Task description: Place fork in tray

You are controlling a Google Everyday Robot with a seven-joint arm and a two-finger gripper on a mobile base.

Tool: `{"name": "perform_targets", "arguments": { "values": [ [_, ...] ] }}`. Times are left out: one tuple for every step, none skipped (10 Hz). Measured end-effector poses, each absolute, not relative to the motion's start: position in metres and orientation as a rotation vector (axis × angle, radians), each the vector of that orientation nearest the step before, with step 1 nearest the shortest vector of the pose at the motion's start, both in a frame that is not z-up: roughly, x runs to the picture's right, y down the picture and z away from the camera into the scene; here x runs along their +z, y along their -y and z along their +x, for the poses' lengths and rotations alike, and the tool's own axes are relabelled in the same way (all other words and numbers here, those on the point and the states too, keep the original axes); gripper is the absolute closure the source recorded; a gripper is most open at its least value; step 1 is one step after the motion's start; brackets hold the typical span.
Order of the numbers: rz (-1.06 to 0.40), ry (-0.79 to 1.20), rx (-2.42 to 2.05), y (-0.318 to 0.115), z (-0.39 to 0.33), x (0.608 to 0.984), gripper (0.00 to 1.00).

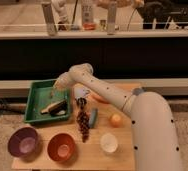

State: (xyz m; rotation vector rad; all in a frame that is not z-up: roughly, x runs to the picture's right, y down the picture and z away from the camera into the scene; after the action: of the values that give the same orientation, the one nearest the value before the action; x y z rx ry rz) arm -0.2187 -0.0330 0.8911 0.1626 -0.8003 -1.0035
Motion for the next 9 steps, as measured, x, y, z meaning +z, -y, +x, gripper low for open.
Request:
{"name": "perform_targets", "arguments": {
  "values": [
    [0.170,0.800,-1.004,0.034,-0.221,0.892,1.00],
    [0.178,0.799,-1.005,0.035,-0.225,0.893,1.00],
    [0.183,0.798,-1.005,0.036,-0.228,0.894,1.00],
    [0.186,0.798,-1.005,0.037,-0.231,0.895,1.00],
    [0.190,0.796,-1.004,0.039,-0.234,0.897,1.00],
    [0.192,0.796,-1.003,0.040,-0.236,0.898,1.00],
    [0.195,0.796,-1.001,0.041,-0.239,0.900,1.00],
    [0.195,0.795,-1.001,0.042,-0.240,0.902,1.00],
    [0.194,0.796,-1.002,0.043,-0.241,0.903,0.98]
  ]
}}
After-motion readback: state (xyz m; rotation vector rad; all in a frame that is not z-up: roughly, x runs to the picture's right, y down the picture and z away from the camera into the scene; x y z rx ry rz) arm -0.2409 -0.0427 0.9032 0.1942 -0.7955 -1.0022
